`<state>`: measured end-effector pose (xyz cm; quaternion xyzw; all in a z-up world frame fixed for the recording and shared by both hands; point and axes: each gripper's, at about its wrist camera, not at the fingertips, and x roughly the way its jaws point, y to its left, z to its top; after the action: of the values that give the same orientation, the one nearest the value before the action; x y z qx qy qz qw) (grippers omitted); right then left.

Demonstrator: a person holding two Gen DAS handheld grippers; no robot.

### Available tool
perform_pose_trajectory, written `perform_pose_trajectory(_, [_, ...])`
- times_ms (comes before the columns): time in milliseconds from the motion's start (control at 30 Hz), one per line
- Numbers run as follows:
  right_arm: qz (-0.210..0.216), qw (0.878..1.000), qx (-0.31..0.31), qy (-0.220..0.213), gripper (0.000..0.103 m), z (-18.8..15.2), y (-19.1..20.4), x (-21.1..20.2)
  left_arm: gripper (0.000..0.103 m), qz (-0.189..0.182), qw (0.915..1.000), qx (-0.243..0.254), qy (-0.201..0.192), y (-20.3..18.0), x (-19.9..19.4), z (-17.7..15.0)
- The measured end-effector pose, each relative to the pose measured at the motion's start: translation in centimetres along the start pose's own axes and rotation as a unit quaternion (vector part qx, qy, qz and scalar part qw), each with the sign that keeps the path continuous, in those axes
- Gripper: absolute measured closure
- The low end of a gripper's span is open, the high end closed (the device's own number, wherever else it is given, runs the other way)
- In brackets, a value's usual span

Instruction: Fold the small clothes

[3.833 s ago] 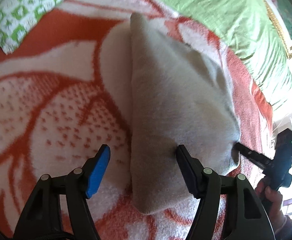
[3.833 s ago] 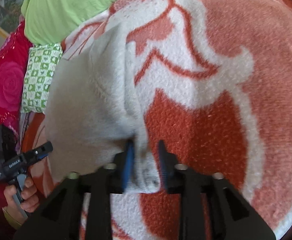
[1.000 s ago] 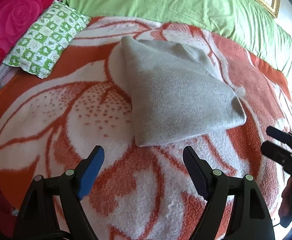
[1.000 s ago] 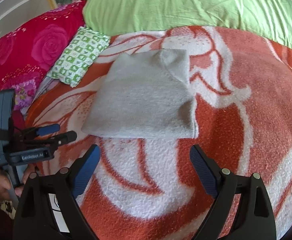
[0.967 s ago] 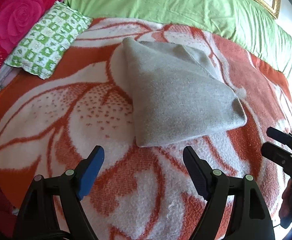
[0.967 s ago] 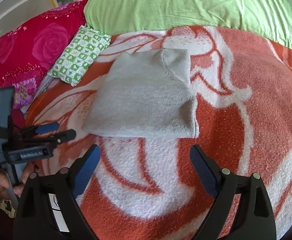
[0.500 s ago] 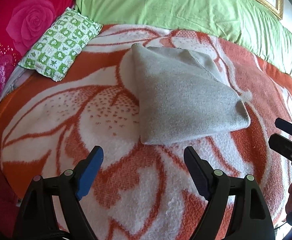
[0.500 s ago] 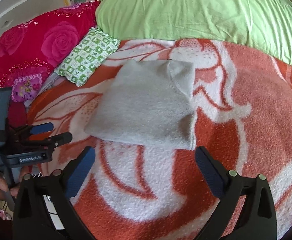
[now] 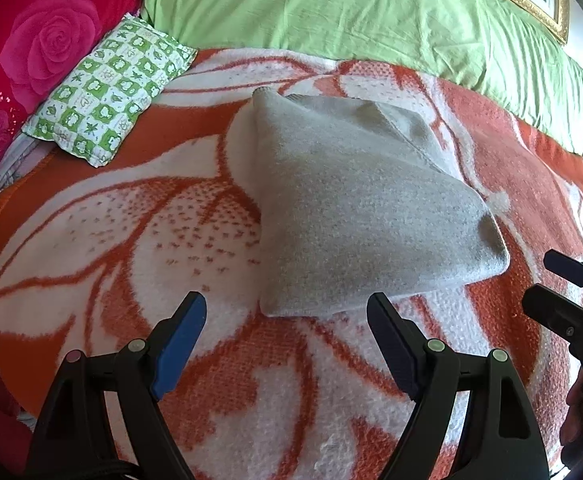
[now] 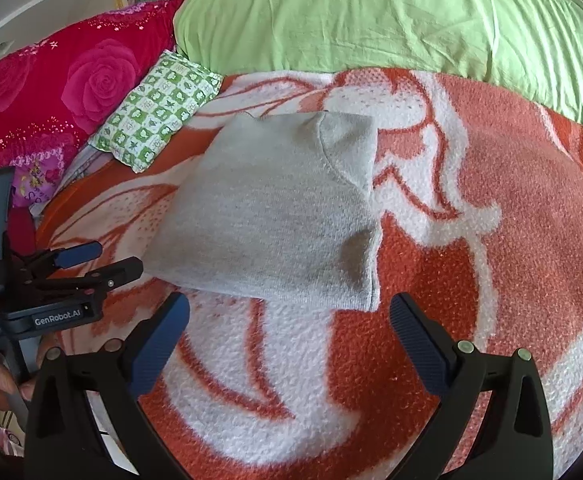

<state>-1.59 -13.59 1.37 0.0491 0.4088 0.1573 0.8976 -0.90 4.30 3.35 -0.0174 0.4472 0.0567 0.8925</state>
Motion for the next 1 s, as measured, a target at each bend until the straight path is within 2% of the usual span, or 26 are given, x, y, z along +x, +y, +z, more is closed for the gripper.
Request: perform_pose_trajectory(1000, [-0.002,1.000,-0.007,0.004,0.003,0.4,0.2,1.5,0.019,-0.011,0.9994,0.024,0.022,0.4,1.8,0.7])
